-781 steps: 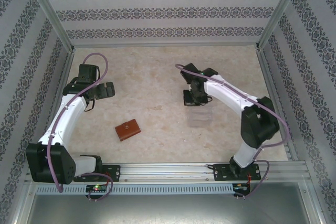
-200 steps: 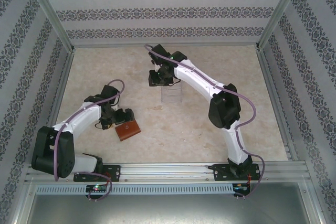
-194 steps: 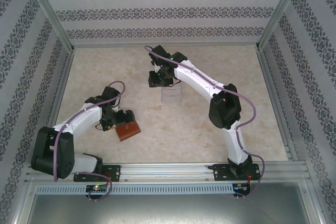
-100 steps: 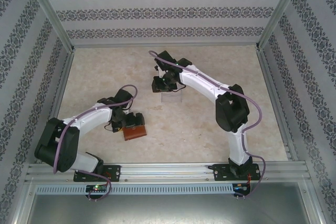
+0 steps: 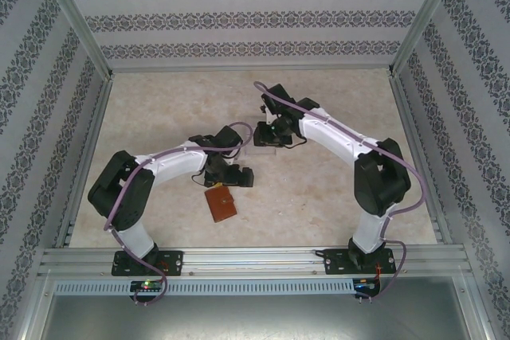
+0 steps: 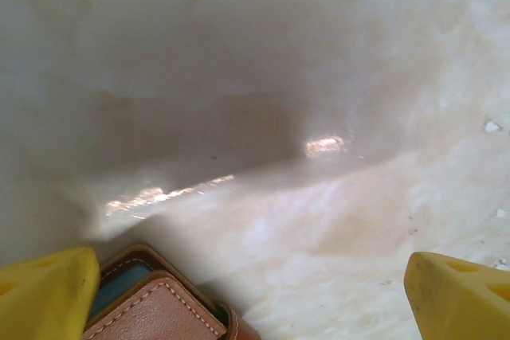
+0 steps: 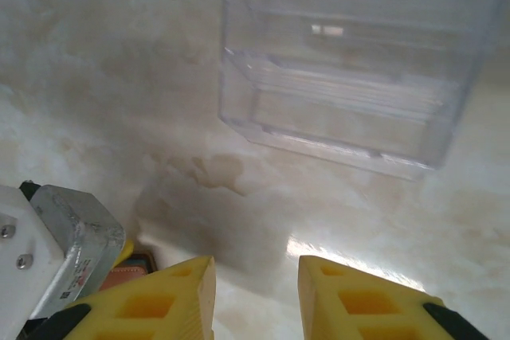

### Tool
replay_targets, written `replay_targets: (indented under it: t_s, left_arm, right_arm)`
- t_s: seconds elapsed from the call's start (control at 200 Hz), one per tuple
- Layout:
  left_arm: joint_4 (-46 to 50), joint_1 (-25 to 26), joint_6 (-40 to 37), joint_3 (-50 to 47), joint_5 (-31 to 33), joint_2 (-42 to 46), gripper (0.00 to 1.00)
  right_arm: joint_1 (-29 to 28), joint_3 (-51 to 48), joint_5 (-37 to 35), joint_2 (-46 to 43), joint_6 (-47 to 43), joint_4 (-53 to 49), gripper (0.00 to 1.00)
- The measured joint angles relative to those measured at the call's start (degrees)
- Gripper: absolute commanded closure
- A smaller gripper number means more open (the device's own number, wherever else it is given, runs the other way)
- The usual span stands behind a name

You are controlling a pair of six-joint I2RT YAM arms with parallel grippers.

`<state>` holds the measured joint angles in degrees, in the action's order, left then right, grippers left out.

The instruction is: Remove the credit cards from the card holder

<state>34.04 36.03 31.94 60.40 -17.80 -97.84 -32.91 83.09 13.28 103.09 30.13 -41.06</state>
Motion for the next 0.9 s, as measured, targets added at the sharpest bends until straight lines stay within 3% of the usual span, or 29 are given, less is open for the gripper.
replay_targets:
  t_s: [0.255, 0.425, 0.6, 0.899]
  left_arm:
    - [0.04, -0.28, 1.14, -0.37, 4.04, 4.90, 0.03]
    - [0.22, -4.76, 3.13, -3.91, 5.22, 13.03, 0.08]
    - [1.51, -7.98, 5.18, -9.88, 5.40, 16.35, 0.24]
    - [0.11, -9.57, 9.16, -19.10, 1.27, 19.37, 0.51]
  right_arm:
    - [-0.11, -6.32, 0.11, -4.76, 1.22, 0.83, 0.65]
    - [-3.10, -9.14, 3.67, -5.68, -1.70, 2.69, 0.66]
    - [-6.23, -10.64, 9.62, -5.86, -14.16, 4.79, 0.69]
    - [-8.92, -11.34, 17.31, -5.33, -37.92, 6.60, 0.64]
